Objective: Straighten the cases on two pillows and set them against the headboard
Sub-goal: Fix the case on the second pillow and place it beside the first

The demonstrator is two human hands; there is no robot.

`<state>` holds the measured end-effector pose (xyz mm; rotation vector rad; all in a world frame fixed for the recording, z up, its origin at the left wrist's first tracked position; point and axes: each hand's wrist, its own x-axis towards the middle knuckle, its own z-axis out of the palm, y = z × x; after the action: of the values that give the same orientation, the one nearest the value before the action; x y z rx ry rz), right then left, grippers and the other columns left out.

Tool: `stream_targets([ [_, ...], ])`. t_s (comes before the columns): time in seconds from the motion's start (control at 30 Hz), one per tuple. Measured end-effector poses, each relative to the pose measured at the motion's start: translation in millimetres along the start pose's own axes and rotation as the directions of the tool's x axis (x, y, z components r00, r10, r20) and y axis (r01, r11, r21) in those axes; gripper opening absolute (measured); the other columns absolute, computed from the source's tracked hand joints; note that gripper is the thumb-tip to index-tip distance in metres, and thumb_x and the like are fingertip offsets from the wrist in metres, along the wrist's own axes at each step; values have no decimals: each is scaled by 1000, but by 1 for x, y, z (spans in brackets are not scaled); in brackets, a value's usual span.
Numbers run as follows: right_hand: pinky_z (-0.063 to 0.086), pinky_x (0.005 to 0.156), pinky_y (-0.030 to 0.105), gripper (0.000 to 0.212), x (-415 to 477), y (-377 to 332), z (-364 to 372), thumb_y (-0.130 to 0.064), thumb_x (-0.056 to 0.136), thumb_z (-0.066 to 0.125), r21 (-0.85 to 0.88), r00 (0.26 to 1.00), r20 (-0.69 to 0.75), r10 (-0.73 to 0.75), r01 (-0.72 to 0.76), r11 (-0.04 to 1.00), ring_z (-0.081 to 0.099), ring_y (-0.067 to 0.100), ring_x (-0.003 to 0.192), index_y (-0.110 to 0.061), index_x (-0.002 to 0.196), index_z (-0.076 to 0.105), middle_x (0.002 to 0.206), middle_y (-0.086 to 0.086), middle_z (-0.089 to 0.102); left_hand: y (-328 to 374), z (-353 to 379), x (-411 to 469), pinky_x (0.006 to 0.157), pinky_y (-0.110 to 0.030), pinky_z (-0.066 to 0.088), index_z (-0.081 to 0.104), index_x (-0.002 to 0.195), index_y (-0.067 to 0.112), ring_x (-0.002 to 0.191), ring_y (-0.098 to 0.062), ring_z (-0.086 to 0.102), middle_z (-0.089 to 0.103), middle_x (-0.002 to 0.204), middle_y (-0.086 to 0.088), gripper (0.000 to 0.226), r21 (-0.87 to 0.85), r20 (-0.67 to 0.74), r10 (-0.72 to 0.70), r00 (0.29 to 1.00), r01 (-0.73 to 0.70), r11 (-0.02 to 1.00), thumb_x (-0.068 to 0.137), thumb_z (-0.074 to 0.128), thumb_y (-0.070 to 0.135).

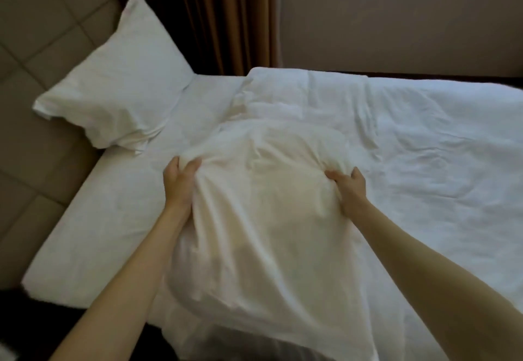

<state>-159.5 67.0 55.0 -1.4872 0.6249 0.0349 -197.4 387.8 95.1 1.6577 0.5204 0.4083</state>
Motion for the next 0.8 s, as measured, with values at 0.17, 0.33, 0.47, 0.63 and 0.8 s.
stream_targets([
  [0.17, 48, 99, 51, 54, 2, 60, -12, -14, 69, 76, -192, 989, -65, 135, -145, 971, 58, 39, 112, -6, 120, 58, 121, 18, 63, -108, -44, -14, 63, -37, 41, 58, 82, 8, 81, -28, 59, 63, 84, -13, 20, 469, -53, -306, 950, 294, 833, 82, 69, 24],
  [0.33, 49, 92, 48, 47, 1, 127, -46, -27, 74, 77, -401, 970, -120, 209, -240, 884, 57, 41, 109, -5, 109, 55, 111, 21, 61, -165, -71, -17, 91, -45, 48, 62, 106, -4, 105, -40, 58, 62, 115, -27, 28, 644, -174, -457, 872, 452, 617, 88, 51, 13],
  [0.47, 48, 95, 48, 69, 26, 135, -58, -29, 76, 75, -399, 945, -8, 326, -302, 866, 55, 40, 114, -3, 132, 42, 129, 20, 54, -181, -57, -14, 98, -43, 44, 57, 122, 1, 114, -38, 53, 51, 129, -24, 42, 699, -94, -518, 850, 427, 574, 87, 57, 25],
  [0.63, 31, 108, 40, 88, 55, 123, -56, -36, 81, 70, -339, 950, 97, 298, -251, 907, 36, 34, 137, -17, 150, 19, 154, 15, 30, -197, -12, -10, 102, -47, 44, 28, 145, 7, 128, -35, 46, 38, 148, -18, 81, 555, 25, -638, 770, 521, 649, 85, 58, 52],
  [0.8, 32, 114, 47, 90, 58, 135, -63, -45, 81, 68, -323, 878, 264, 401, -311, 894, 38, 26, 137, -32, 151, 12, 156, 2, 29, -203, 19, -28, 99, -36, 42, 38, 139, 2, 127, -33, 49, 49, 142, -18, 89, 551, -39, -657, 753, 564, 615, 77, 64, 61],
])
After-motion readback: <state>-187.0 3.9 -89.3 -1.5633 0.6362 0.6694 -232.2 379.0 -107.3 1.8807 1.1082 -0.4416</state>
